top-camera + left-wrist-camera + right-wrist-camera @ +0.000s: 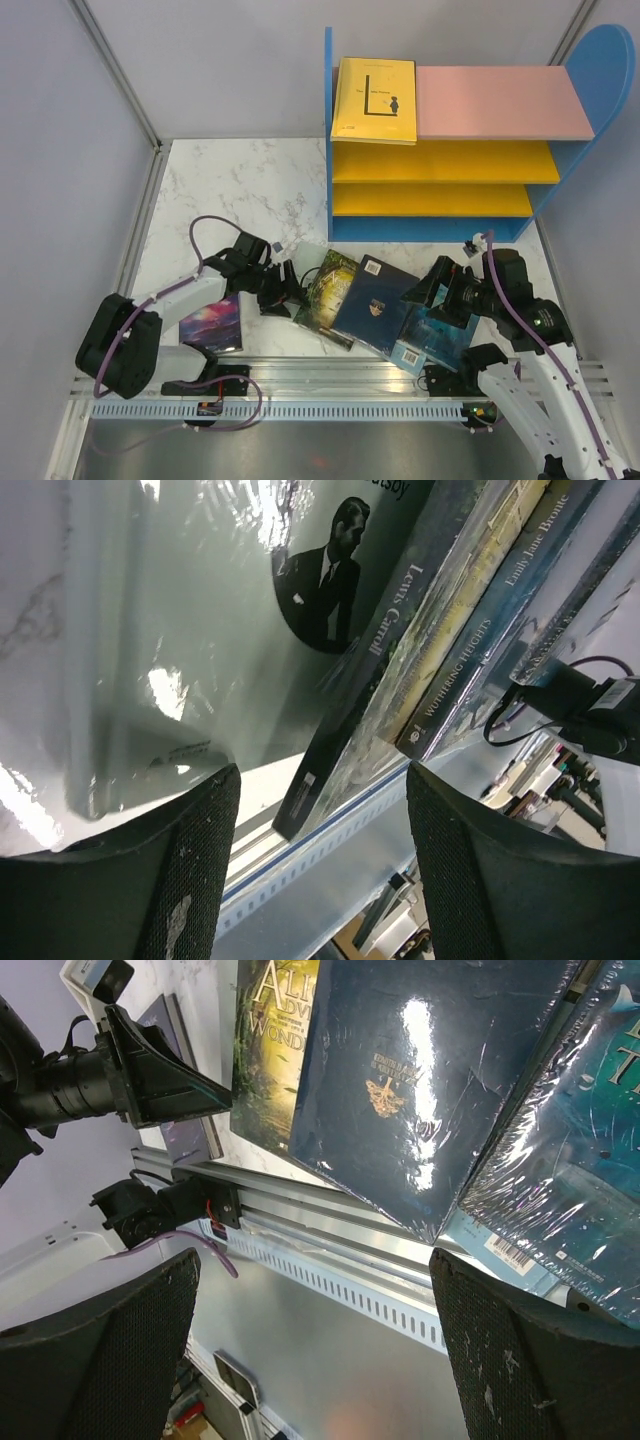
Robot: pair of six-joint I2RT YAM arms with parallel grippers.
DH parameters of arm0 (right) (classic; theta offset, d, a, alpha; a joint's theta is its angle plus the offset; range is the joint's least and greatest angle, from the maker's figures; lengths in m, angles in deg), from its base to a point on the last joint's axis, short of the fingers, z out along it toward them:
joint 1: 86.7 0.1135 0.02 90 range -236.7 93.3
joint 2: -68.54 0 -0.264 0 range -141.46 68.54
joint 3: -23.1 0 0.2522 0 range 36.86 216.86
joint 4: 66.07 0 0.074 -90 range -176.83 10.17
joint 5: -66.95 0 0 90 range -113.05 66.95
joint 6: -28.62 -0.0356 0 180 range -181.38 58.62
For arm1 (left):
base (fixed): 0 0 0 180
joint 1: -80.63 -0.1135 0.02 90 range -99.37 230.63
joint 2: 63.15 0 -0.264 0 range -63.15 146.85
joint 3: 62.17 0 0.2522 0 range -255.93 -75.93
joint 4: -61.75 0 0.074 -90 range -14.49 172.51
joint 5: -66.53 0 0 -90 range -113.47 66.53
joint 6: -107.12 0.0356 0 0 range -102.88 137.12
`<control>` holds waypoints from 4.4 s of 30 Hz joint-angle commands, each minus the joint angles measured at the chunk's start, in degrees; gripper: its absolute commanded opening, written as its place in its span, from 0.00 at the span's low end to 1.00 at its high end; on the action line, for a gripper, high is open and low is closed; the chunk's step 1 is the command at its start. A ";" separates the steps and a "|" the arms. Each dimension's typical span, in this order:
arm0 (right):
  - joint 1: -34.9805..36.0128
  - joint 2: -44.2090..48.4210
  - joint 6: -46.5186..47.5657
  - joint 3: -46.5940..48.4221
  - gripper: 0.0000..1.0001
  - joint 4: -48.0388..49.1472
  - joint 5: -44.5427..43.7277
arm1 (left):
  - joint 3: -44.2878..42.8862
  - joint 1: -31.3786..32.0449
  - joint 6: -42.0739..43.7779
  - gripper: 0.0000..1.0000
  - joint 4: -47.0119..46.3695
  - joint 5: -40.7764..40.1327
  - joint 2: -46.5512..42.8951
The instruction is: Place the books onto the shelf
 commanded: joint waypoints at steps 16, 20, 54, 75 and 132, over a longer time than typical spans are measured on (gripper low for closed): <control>-0.22 -0.25 2.43 -3.30 0.98 -0.14 -1.93 | 9.85 5.71 -15.10 0.25 -42.65 14.83 12.07; -0.13 -0.77 2.52 -2.95 0.98 -0.23 -2.10 | 11.95 5.71 -18.87 0.02 -48.98 16.85 12.33; -0.05 2.65 -16.64 -3.73 0.98 25.60 6.16 | 2.20 -12.66 -30.22 0.02 -22.10 23.45 -33.37; 36.24 -17.12 -34.13 -12.35 0.98 65.14 -20.64 | 8.44 -12.39 -36.55 0.02 -27.81 20.81 -39.25; 46.62 -29.67 -21.56 38.97 0.00 41.96 -29.35 | -14.93 -12.48 -2.28 1.00 34.67 8.07 -45.23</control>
